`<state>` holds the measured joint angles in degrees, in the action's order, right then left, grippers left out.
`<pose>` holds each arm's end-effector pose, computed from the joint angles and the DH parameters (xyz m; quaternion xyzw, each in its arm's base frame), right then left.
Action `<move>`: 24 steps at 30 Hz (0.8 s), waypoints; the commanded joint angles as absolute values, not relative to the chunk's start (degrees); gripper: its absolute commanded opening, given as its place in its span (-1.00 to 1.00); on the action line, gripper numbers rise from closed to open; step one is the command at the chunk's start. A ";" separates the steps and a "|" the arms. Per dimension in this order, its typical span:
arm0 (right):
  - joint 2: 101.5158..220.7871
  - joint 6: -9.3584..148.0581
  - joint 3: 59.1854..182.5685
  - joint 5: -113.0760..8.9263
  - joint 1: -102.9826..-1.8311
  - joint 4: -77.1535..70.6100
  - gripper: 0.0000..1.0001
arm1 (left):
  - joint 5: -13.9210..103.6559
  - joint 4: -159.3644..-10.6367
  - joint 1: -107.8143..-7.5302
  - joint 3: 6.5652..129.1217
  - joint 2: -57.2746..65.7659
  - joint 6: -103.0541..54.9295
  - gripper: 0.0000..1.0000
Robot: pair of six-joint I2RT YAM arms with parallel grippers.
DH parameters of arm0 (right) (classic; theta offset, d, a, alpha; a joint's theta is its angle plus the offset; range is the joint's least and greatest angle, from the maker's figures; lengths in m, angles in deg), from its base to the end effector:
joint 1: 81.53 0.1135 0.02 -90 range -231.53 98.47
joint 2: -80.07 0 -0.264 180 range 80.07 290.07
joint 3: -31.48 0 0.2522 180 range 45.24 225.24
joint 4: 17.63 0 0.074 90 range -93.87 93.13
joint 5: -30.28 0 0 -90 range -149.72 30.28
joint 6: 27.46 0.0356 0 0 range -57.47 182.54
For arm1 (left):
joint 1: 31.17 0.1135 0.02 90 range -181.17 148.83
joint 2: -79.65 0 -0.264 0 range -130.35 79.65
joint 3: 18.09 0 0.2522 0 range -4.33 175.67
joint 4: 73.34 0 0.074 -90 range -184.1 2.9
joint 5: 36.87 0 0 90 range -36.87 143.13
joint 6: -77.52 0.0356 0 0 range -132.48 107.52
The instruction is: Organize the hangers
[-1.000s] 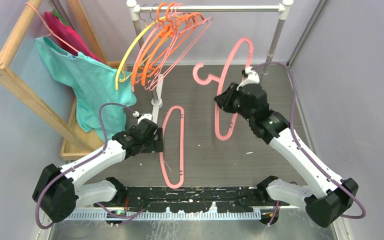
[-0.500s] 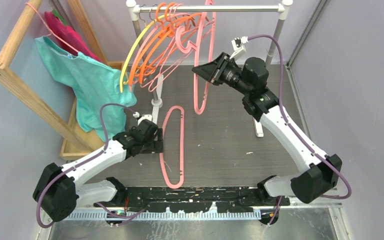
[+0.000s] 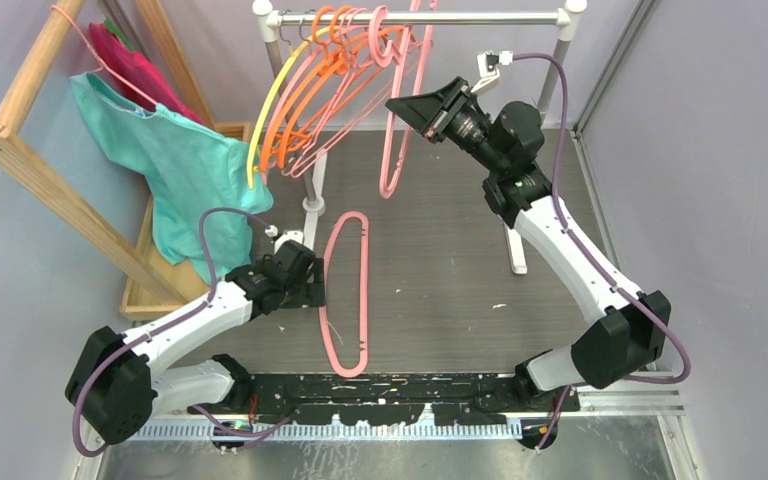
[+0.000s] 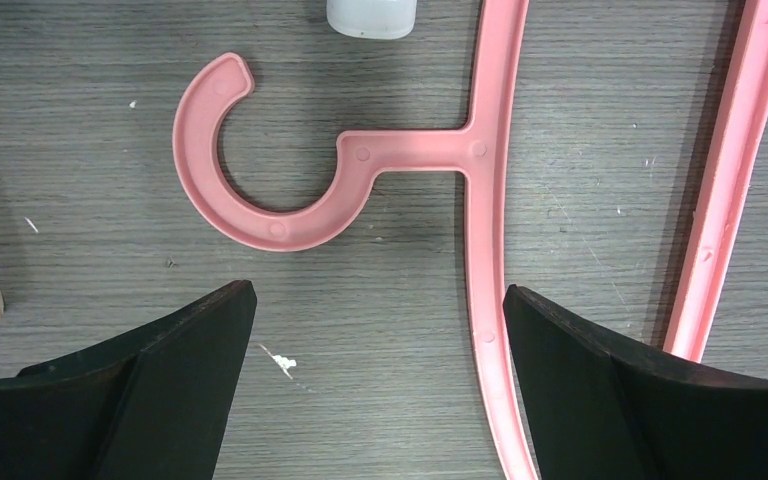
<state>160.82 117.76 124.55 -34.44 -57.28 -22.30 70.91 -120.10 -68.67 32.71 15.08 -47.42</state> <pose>0.2905 0.1476 0.4589 -0.0145 0.6064 0.6015 0.5199 0.1690 -0.1160 0.1980 -0.0180 0.9561 -0.0279 0.2910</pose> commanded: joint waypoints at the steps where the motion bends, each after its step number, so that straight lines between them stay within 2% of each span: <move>1: 162.35 120.15 127.32 -36.68 -57.75 -28.94 -0.98 | 72.00 -118.62 -68.78 32.50 15.93 -46.61 0.96; 11: 168.71 127.17 128.18 -38.72 -59.64 -35.29 -0.98 | 71.80 -118.85 -68.79 33.17 15.93 -46.24 0.96; 24: 173.98 129.86 131.36 -38.16 -60.12 -36.17 -0.98 | 72.13 -118.75 -68.78 34.38 14.15 -45.57 0.96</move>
<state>173.32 128.62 127.37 -37.98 -59.84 -32.36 70.93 -120.10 -68.67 32.62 14.66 -46.28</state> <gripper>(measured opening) 0.238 0.979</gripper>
